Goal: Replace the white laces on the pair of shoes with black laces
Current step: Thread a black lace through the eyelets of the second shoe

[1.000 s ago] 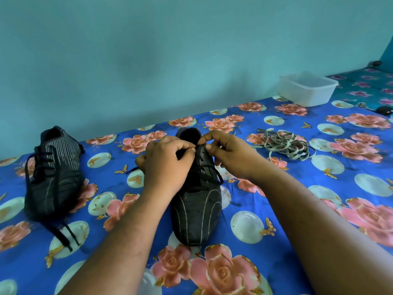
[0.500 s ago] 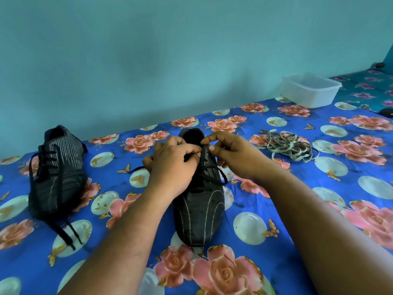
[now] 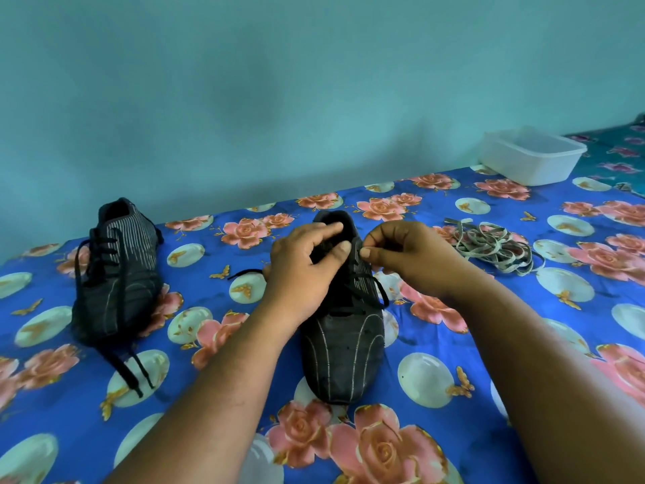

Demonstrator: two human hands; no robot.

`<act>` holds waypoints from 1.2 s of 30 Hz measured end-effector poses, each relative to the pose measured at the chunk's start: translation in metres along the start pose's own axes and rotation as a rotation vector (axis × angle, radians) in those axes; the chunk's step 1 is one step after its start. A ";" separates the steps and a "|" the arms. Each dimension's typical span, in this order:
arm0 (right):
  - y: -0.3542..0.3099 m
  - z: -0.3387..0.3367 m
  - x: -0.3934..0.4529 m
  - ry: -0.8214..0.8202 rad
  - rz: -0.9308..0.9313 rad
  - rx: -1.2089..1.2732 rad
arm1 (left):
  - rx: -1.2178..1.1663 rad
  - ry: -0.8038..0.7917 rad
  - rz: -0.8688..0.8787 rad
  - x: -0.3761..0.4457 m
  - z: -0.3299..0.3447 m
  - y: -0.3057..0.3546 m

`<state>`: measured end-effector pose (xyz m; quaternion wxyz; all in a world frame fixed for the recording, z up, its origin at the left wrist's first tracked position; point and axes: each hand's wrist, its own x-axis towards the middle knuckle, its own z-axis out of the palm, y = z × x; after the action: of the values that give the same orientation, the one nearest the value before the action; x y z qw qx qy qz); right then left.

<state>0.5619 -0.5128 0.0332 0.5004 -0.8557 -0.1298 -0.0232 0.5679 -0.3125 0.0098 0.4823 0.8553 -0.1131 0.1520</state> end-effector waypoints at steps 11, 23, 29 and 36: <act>0.004 -0.031 0.008 0.287 0.268 1.036 | -0.255 -0.117 -0.253 -0.006 -0.028 -0.030; 0.023 -0.023 0.001 0.033 -0.098 -0.211 | -0.334 0.003 -0.114 -0.004 -0.044 -0.032; 0.022 -0.041 0.002 0.409 0.061 0.084 | -0.416 0.039 -0.174 -0.004 -0.042 -0.030; 0.032 -0.038 0.008 0.440 0.166 0.040 | -0.391 0.121 -0.219 0.000 -0.042 -0.037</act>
<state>0.5806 -0.5584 0.0265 0.5337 -0.8277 0.0527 -0.1652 0.5736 -0.2579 0.0012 0.6582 0.7422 -0.0179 0.1249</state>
